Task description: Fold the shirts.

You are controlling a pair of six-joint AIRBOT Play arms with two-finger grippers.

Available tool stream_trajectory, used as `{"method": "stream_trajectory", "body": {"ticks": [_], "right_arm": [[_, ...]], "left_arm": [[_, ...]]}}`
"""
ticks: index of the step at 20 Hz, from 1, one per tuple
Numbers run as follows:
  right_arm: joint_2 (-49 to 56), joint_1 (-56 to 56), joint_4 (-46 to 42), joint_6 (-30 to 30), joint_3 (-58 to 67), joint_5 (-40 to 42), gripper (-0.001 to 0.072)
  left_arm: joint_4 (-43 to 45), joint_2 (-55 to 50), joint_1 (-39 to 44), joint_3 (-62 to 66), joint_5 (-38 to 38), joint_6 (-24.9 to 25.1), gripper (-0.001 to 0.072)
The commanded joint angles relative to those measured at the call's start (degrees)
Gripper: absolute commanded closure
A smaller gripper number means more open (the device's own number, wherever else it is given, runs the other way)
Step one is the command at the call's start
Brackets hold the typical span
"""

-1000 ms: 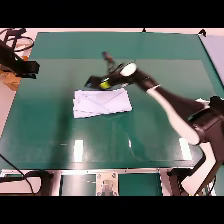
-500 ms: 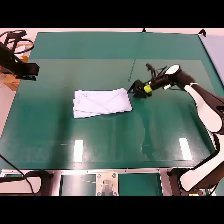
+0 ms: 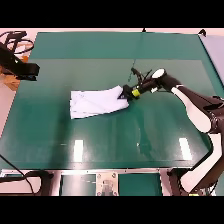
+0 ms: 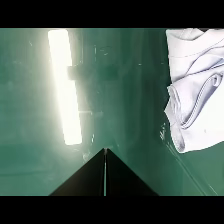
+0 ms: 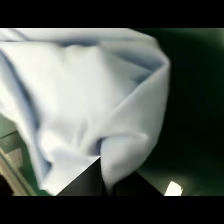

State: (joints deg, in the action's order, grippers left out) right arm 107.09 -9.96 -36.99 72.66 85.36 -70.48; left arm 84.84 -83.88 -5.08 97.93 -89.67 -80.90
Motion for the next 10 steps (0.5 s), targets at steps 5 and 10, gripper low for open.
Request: {"method": "stream_trajectory", "body": {"ticks": [5,10], "right_arm": [[-9.84,10.19,0.96,8.24,29.59,-10.64,0.0698],[-14.34,30.69,0.98,17.62,35.39,-10.27,0.0697]], "left_arm": [[-0.02,0.04,-0.02,-0.02,-0.39,-0.04,0.0684],[-0.20,0.04,-0.02,-0.02,-0.52,-0.09,0.0684]]}}
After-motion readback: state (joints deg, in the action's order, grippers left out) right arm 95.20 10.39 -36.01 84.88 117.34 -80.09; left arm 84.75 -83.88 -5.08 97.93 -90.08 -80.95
